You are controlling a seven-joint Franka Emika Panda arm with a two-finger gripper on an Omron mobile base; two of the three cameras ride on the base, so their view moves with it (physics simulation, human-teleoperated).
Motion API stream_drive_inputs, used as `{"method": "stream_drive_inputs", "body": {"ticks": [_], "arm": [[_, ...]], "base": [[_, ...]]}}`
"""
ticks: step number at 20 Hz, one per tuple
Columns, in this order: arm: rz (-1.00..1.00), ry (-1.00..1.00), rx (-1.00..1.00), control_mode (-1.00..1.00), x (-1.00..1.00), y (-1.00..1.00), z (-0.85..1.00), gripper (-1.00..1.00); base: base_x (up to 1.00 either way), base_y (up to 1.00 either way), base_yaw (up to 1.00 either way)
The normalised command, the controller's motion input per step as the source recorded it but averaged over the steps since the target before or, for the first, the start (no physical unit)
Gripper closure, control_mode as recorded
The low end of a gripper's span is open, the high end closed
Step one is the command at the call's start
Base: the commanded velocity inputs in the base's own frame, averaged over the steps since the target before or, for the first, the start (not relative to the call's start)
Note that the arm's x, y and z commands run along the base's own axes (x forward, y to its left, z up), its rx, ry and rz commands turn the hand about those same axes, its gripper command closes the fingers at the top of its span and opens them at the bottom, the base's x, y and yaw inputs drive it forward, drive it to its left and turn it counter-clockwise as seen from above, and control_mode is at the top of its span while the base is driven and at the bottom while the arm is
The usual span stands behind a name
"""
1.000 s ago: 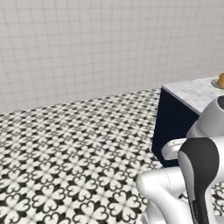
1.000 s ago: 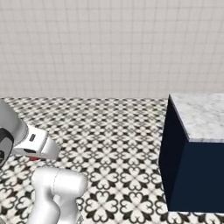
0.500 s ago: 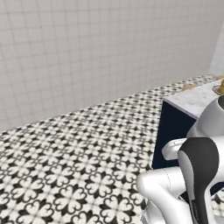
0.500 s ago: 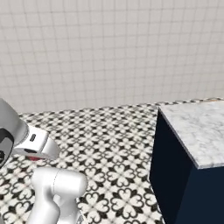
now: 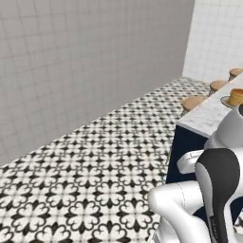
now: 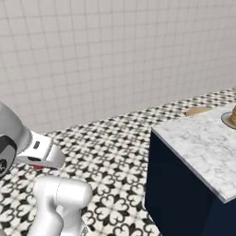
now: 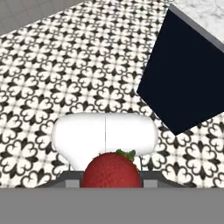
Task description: Take the strawberry from the fridge and place it on top of the pancake, located on the dining counter.
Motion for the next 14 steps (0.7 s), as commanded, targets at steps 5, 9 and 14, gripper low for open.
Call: {"method": "stream_drive_inputs", "body": {"ticks": [5, 9, 14], "arm": [[0.00, 0.00, 0.00, 1.00, 0.00, 0.00, 0.00, 1.00], [0.00, 0.00, 0.00, 1.00, 0.00, 0.00, 0.00, 1.00], [0.00, 0.00, 0.00, 1.00, 0.00, 0.00, 0.00, 1.00]], "base": [[1.00, 0.81, -0.61], [0.95, 0.88, -0.60], [0.84, 0.79, -0.65]]}}
